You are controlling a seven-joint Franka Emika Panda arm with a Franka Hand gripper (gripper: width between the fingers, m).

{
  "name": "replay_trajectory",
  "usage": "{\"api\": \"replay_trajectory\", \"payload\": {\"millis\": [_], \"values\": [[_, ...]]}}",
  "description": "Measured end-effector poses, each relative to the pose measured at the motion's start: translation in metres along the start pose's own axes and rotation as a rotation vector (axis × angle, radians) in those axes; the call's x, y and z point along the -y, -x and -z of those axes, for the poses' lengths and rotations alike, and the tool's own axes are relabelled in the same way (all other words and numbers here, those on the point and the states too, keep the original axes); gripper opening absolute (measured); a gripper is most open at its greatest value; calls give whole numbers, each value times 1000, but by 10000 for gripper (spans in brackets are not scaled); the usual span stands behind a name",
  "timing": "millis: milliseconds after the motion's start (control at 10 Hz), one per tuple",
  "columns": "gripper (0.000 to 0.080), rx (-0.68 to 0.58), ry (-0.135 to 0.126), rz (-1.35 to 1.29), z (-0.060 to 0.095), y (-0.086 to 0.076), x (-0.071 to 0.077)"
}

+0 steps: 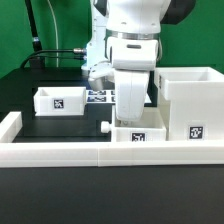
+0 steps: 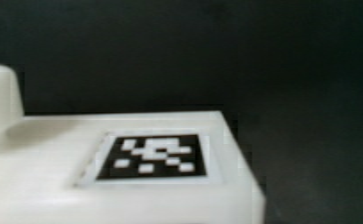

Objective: Assemble drawer

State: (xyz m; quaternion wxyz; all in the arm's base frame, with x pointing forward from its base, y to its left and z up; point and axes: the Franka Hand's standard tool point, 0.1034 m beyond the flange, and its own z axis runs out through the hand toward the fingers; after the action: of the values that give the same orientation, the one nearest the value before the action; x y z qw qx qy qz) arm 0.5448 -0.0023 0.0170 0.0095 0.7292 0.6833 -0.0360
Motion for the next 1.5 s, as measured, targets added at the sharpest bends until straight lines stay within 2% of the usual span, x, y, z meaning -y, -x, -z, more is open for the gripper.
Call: {"api": "replay_trajectory", "payload": {"millis": [300,500,1500], "values": [[42,0,-2,0,-1,1,1],[42,1,-9,15,-2,-5,4],[42,8,-8,34,-3,-3,8]]}}
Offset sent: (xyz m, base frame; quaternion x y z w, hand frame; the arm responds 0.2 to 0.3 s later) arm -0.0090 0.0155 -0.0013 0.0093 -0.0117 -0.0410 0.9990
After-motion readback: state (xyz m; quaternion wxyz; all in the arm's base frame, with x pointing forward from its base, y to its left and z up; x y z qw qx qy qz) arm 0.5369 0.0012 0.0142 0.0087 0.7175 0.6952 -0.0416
